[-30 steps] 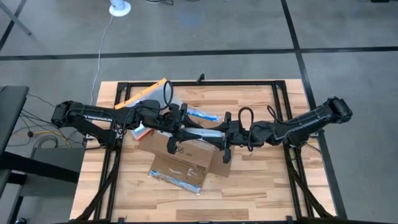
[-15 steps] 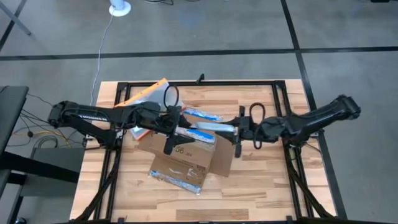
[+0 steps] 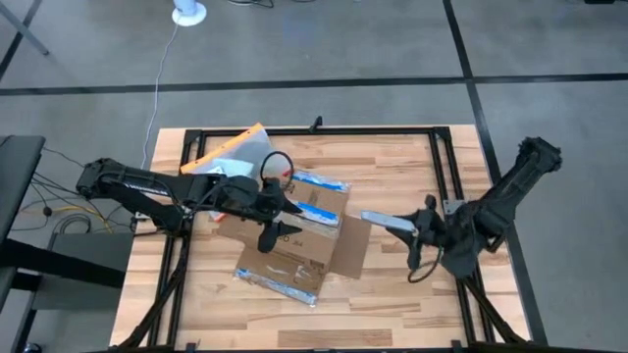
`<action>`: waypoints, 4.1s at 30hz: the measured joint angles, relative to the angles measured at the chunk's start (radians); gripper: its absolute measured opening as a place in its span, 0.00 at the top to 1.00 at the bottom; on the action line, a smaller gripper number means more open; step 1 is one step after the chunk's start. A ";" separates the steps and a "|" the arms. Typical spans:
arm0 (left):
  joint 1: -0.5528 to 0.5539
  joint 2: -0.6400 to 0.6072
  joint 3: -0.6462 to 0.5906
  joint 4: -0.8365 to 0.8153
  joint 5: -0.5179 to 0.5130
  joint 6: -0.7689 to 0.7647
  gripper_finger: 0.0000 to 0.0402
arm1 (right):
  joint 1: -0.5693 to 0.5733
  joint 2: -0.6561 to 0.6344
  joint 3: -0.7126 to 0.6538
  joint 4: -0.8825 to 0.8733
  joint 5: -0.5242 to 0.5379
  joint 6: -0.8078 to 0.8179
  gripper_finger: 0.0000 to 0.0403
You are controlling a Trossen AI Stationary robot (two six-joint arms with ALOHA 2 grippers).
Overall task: Unpack boxes
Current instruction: Break down the box using the silver cutter until it is completely flat
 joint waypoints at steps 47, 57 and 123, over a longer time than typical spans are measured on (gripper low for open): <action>0.001 0.069 0.000 0.021 -0.009 -0.122 0.41 | -0.149 0.127 -0.266 0.567 -0.040 -0.203 0.74; -0.003 0.069 0.000 -0.009 -0.002 -0.124 0.41 | -0.135 0.066 -0.266 0.501 -0.042 -0.215 0.74; -0.165 0.413 0.163 -0.206 -0.315 0.082 0.41 | -0.203 0.096 -0.265 0.579 -0.467 -0.225 0.77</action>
